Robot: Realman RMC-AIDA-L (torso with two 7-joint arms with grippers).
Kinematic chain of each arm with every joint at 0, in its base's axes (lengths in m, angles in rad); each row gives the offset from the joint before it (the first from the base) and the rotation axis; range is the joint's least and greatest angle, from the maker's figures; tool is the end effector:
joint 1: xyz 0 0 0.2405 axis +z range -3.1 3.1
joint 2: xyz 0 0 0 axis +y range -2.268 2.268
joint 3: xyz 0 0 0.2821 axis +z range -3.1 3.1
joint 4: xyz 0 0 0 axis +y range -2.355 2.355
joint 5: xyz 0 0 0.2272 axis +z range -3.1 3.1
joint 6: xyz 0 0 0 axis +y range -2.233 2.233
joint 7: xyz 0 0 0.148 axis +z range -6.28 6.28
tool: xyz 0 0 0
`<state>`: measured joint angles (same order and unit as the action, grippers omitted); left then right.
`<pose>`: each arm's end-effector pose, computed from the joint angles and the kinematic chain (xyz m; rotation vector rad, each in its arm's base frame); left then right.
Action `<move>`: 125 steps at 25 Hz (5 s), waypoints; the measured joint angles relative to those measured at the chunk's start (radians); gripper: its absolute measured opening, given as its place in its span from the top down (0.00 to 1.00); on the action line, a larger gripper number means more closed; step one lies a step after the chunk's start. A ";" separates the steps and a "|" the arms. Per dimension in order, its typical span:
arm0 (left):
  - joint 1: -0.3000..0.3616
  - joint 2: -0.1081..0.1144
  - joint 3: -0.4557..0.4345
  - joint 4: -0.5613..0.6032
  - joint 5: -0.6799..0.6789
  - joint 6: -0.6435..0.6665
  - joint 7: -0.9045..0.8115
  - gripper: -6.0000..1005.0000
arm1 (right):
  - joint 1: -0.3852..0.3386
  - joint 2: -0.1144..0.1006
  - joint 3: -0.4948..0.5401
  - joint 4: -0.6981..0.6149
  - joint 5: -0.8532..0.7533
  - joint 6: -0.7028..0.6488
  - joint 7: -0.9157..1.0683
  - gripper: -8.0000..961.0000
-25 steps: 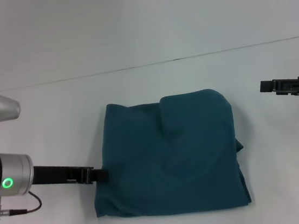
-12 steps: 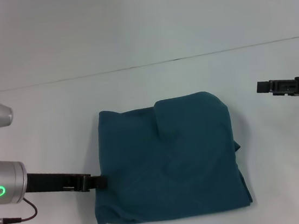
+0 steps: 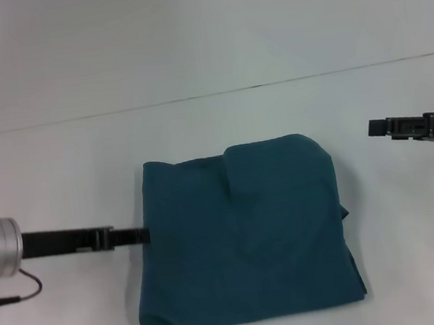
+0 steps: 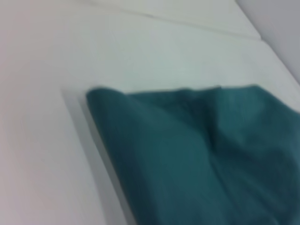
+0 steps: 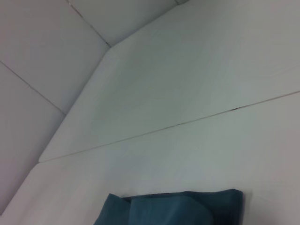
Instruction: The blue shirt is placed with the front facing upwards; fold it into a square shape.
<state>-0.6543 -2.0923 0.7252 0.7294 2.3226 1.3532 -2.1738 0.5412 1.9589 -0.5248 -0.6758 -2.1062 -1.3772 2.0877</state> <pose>-0.2858 0.4016 -0.0255 -2.4568 -1.4676 -0.3246 0.3451 0.3933 0.0646 -2.1477 1.4956 0.6887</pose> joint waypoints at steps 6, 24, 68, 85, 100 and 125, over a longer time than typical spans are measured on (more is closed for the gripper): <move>-0.051 -0.018 -0.003 -0.010 0.000 -0.148 -0.003 0.55 | 0.037 0.012 -0.002 0.024 -0.001 0.006 0.008 0.16; -0.101 -0.057 0.084 -0.085 0.006 -0.347 0.004 0.27 | 0.116 0.032 -0.059 0.132 -0.009 0.100 0.055 0.16; -0.100 -0.066 0.213 -0.085 0.008 -0.400 -0.006 0.80 | 0.117 0.034 -0.060 0.124 -0.004 0.101 0.051 0.16; -0.097 -0.068 0.210 -0.080 0.006 -0.396 -0.016 0.89 | 0.109 0.034 -0.060 0.123 -0.007 0.094 0.051 0.16; -0.094 -0.062 0.194 -0.053 0.006 -0.356 -0.051 0.49 | 0.112 0.032 -0.060 0.122 -0.007 0.092 0.051 0.16; -0.091 -0.068 0.244 -0.073 0.038 -0.387 -0.072 0.17 | 0.106 0.031 -0.060 0.122 -0.003 0.092 0.051 0.16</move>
<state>-0.7455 -2.1603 0.9688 0.6565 2.3608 0.9662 -2.2461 0.6471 1.9895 -0.5844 -0.5538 -2.1092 -1.2855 2.1383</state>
